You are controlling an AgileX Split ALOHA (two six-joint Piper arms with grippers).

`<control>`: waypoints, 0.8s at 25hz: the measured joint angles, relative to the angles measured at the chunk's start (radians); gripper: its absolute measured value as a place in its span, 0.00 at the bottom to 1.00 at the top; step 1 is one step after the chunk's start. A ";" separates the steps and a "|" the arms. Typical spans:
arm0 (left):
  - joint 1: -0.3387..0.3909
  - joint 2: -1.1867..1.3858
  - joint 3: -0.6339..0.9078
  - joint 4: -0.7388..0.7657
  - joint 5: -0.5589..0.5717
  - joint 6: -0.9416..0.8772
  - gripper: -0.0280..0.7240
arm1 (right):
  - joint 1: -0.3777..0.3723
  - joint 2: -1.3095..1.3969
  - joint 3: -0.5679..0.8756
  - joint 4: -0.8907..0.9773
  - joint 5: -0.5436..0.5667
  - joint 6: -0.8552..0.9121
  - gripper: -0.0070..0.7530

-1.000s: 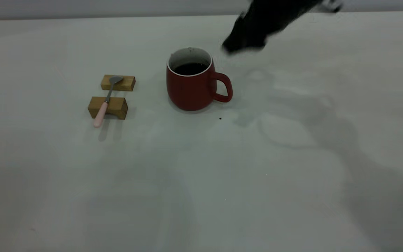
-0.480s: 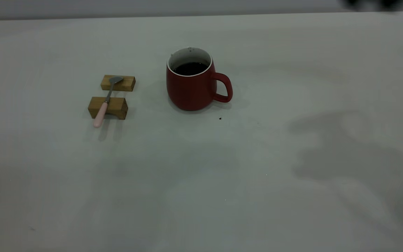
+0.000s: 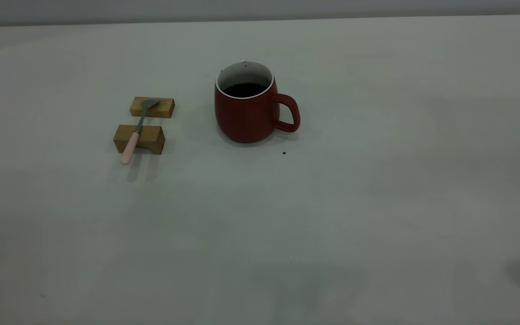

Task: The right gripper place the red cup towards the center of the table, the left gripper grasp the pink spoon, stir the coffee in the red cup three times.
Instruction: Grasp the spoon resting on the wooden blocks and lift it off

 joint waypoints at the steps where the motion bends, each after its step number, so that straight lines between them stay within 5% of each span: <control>1: 0.000 0.000 0.000 0.000 0.000 0.000 0.68 | -0.008 -0.054 0.023 -0.002 0.000 0.002 0.71; 20: 0.000 0.000 0.000 0.000 0.000 0.000 0.68 | -0.010 -0.852 0.084 -0.017 0.029 0.006 0.71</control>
